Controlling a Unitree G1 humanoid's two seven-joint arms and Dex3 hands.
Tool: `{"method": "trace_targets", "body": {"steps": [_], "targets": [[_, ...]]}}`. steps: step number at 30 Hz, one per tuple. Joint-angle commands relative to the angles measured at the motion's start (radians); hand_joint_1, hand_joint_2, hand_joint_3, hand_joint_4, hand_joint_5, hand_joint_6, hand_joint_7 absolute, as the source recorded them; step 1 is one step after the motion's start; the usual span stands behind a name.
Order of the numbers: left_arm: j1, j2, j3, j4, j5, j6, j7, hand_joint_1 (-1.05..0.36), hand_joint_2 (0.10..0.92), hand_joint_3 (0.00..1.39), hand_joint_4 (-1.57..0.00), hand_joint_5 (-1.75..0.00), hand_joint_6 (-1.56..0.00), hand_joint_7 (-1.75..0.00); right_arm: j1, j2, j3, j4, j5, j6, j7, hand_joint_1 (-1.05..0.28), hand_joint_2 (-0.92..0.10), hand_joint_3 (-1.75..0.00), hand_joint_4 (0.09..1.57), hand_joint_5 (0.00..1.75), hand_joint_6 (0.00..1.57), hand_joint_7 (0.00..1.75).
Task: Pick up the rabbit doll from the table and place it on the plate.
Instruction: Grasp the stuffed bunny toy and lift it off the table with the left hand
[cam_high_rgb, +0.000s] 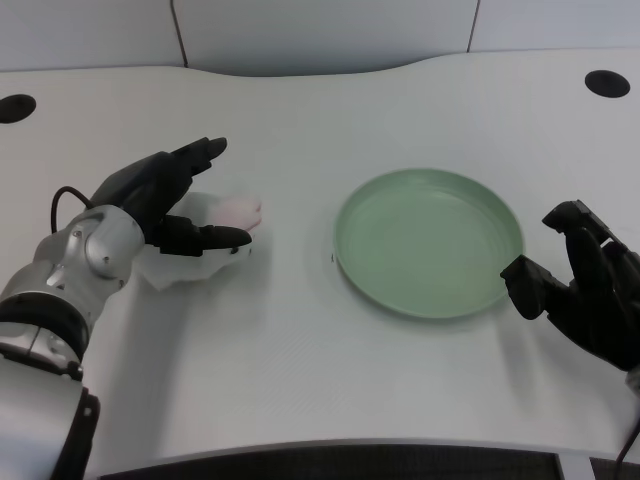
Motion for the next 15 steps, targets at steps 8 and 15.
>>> {"method": "trace_targets", "body": {"steps": [8, 15], "targets": [[0.002, 0.026, -0.016, 0.013, 0.035, 0.035, 0.007, -1.05, 0.921, 0.12, 0.0, -0.66, -0.09, -0.11, 0.012, -0.009, -0.004, -0.011, 0.004, 0.014, -0.002, -0.6, -0.92, -0.33, 0.87, 1.75, 0.63, 1.75], [0.011, 0.054, -0.004, 0.015, 0.033, 0.083, -0.001, -1.05, 0.866, 0.04, 0.0, -0.82, -0.1, -0.2, 0.013, -0.014, -0.005, -0.01, 0.005, 0.015, 0.007, -0.61, -0.91, -0.34, 0.86, 1.75, 0.63, 1.75]]}}
